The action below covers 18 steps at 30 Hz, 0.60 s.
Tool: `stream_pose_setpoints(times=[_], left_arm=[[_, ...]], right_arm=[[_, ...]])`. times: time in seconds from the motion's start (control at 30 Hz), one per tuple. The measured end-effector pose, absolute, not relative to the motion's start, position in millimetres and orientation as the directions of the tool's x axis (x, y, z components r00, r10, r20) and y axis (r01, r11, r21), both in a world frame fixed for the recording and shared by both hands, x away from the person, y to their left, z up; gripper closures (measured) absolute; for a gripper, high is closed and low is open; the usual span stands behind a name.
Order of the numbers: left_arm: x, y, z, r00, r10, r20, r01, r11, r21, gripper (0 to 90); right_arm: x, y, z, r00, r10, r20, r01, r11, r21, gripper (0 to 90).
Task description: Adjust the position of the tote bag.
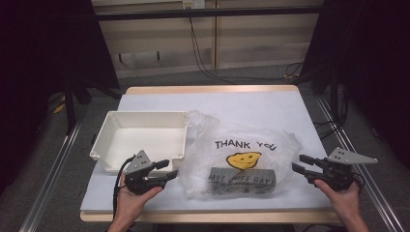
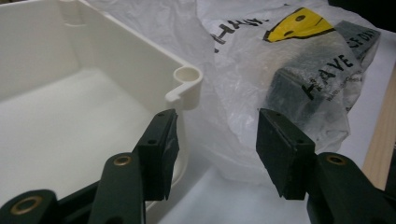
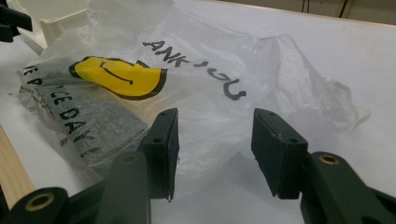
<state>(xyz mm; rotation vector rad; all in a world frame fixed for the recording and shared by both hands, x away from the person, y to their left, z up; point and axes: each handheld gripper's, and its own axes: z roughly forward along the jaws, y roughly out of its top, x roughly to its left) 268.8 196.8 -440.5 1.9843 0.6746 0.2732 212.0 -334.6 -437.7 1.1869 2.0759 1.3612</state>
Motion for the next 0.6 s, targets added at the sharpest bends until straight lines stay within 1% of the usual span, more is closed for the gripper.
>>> stream_pose_setpoints(times=[0.3, 0.33, 0.4, 0.47, 0.5, 0.53, 0.6], left_arm=[[281.4, 185.9, -429.1, 0.831, 0.549, -0.091, 0.342, -0.376, 0.861, 51.0], [286.5, 184.1, -428.0, 0.836, 0.537, -0.113, 0.354, -0.37, 0.859, 52.3], [288.8, 182.4, -427.4, 0.837, 0.536, -0.111, 0.353, -0.372, 0.858, 53.0], [291.1, 178.0, -425.0, 0.824, 0.55, -0.138, 0.38, -0.357, 0.853, 52.9], [290.5, 175.0, -423.5, 0.827, 0.544, -0.141, 0.377, -0.351, 0.857, 52.0], [288.6, 172.0, -421.6, 0.833, 0.539, -0.121, 0.358, -0.361, 0.861, 50.0], [286.5, 168.3, -418.4, 0.831, 0.55, -0.086, 0.346, -0.39, 0.853, 49.7]], right_arm=[[220.2, -336.3, -428.7, -0.566, 0.816, 0.116, 0.448, 0.187, 0.874, 51.2], [221.4, -336.2, -428.8, -0.569, 0.815, 0.114, 0.452, 0.194, 0.871, 51.2], [223.2, -335.8, -428.9, -0.567, 0.816, 0.11, 0.454, 0.198, 0.869, 51.2], [227.6, -334.8, -428.1, -0.568, 0.817, 0.097, 0.454, 0.213, 0.865, 50.5], [228.8, -333.6, -426.5, -0.568, 0.818, 0.086, 0.447, 0.219, 0.868, 49.8], [229.4, -332.0, -424.4, -0.57, 0.818, 0.079, 0.439, 0.222, 0.871, 49.6], [230.6, -330.1, -420.2, -0.581, 0.811, 0.07, 0.423, 0.228, 0.877, 49.5]])
